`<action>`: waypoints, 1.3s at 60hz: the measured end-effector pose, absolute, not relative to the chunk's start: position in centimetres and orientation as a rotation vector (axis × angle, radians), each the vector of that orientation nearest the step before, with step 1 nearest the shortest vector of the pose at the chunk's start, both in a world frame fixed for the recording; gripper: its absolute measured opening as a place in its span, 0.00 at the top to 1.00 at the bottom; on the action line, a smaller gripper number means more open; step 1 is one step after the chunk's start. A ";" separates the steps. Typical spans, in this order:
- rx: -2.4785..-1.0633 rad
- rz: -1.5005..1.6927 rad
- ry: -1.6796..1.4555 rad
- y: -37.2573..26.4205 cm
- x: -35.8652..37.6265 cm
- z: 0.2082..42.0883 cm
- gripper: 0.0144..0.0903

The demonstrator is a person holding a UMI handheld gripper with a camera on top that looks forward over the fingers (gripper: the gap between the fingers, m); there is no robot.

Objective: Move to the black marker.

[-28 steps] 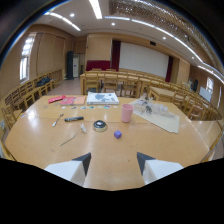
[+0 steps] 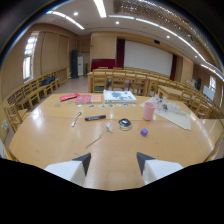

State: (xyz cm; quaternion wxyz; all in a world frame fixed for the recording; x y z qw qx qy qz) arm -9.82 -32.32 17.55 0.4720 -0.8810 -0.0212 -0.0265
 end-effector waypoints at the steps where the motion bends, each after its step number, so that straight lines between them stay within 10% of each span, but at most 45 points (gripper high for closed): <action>1: -2.157 -0.062 -0.058 -32.1 -10.1 17.5 0.05; 41: -2.263 -0.019 -0.121 -4.7 -19.0 7.4 0.05; 78: -2.325 -0.011 -0.119 -0.3 -19.8 3.7 0.05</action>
